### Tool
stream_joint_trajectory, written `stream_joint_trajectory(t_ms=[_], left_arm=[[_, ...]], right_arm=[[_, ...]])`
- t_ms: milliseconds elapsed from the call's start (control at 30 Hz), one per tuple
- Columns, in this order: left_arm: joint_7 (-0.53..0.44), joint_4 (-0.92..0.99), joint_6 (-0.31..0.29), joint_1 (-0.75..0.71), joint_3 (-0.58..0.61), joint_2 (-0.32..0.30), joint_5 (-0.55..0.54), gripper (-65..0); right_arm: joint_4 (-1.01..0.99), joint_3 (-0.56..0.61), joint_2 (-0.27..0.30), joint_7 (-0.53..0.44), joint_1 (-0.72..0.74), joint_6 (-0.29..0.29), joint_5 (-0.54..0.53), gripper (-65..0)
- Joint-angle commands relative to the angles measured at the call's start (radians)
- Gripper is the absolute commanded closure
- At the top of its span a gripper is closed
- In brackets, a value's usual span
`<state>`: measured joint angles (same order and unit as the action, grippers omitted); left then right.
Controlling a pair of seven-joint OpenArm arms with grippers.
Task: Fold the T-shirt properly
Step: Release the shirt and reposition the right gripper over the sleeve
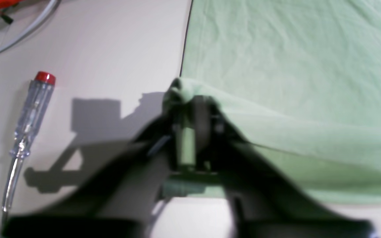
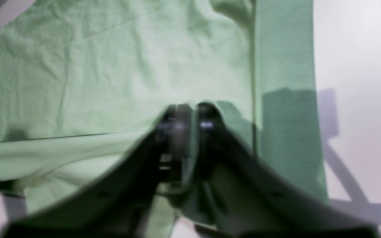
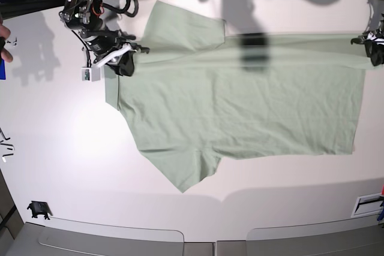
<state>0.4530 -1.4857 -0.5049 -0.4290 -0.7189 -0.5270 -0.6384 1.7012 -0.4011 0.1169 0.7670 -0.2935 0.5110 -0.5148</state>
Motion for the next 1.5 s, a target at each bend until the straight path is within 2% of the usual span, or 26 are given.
stream_joint_trajectory(t_ms=[0,33,67,267,400,533,633,767,900,1033,1167,1467], left_arm=[[-0.032,-0.013,0.001,0.002,-0.011,-0.026,-0.012,-15.1],[-0.037,-0.013,0.001,0.002,-0.011,-0.031,-0.008,-18.3],[-0.036,-0.013,0.001,0.002,-0.012,-0.04,-0.001,-19.6],[-0.02,-0.026,0.005,0.002,-0.069,-0.115,0.009,-19.6],[-0.019,-0.043,0.005,0.002,-0.165,-0.164,0.005,-19.6],[-0.02,-0.043,0.005,0.001,-0.222,-0.224,0.006,-19.6],[-0.021,-0.043,0.005,0.002,-0.225,-0.261,0.006,-19.6],[-0.033,-0.043,0.005,0.002,-0.225,-0.28,0.006,-19.6],[-0.032,-0.043,0.005,0.002,-0.225,-0.28,0.006,-19.6],[-0.027,-0.043,0.005,0.001,-0.225,-0.28,0.006,-19.6],[-0.022,-0.043,0.005,0.0,-0.225,-0.28,0.006,-19.6],[-0.014,-0.043,0.005,0.0,-0.225,-0.28,0.006,-19.6]], right_arm=[[0.015,-0.004,0.011,-0.012,0.011,0.005,-0.021,-21.6],[0.016,-0.005,0.011,0.004,0.011,0.005,-0.03,-26.8],[0.02,-0.006,0.011,0.021,0.011,0.005,-0.046,-29.2],[0.092,-0.092,0.012,0.129,0.008,0.005,-0.074,-29.2],[0.153,-0.206,0.037,0.2,-0.038,0.007,-0.224,-29.2],[0.179,-0.309,0.049,0.246,-0.132,0.049,-0.366,-29.1],[0.178,-0.34,0.046,0.263,-0.219,0.074,-0.455,-29.1],[0.167,-0.317,0.037,0.224,-0.286,0.118,-0.46,-29.1],[0.125,-0.259,0.012,0.216,-0.281,0.118,-0.457,-29.1],[0.067,-0.152,-0.011,0.216,-0.28,0.117,-0.445,-29.1],[0.036,-0.058,-0.038,0.208,-0.281,0.109,-0.369,-29.1],[0.036,-0.035,-0.056,0.202,-0.283,0.09,-0.356,-29.0]])
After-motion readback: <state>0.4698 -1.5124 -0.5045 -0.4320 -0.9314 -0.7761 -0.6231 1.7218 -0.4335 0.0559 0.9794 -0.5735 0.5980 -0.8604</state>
